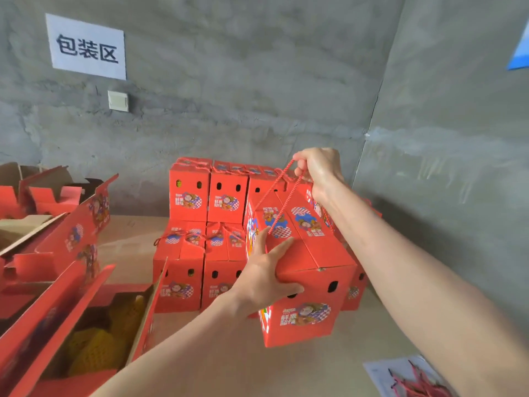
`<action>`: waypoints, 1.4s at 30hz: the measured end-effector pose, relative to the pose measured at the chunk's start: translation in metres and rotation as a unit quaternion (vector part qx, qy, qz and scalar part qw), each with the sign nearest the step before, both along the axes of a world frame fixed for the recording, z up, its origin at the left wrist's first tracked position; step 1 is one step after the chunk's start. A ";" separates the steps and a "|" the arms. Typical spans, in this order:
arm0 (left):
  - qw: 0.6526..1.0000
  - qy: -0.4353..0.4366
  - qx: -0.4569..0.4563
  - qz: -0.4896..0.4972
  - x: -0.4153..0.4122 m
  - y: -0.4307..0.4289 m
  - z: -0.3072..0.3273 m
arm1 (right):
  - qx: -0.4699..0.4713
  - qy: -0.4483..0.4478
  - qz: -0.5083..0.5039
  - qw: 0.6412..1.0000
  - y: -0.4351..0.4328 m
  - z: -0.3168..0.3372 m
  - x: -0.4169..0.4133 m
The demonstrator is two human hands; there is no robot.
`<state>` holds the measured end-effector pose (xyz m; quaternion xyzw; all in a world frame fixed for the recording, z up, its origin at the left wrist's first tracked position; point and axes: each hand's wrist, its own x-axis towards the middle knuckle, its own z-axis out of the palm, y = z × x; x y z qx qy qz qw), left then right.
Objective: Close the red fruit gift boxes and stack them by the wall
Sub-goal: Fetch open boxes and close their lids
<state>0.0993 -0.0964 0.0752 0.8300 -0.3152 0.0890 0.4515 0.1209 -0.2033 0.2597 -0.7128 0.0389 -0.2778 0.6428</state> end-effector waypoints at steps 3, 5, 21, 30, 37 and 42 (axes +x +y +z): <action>1.000 -0.021 -0.009 0.016 0.024 -0.022 0.006 | -0.024 -0.018 0.015 0.999 -0.019 0.007 0.017; 0.999 -0.031 -0.010 0.024 0.045 -0.036 0.012 | -0.045 -0.023 0.012 0.999 -0.035 0.012 0.033; 0.986 0.089 -0.022 0.142 0.177 -0.121 -0.023 | -0.689 0.168 0.027 0.704 -0.146 -0.078 0.141; 0.983 0.092 -0.051 0.150 0.201 -0.147 -0.042 | -0.701 0.108 -0.003 0.705 -0.188 -0.156 0.178; 0.982 0.077 -0.033 0.171 0.208 -0.150 -0.046 | -0.664 0.056 0.011 0.745 -0.198 -0.165 0.190; 0.973 0.102 -0.013 0.208 0.204 -0.157 -0.042 | -0.662 0.009 -0.039 0.748 -0.190 -0.177 0.184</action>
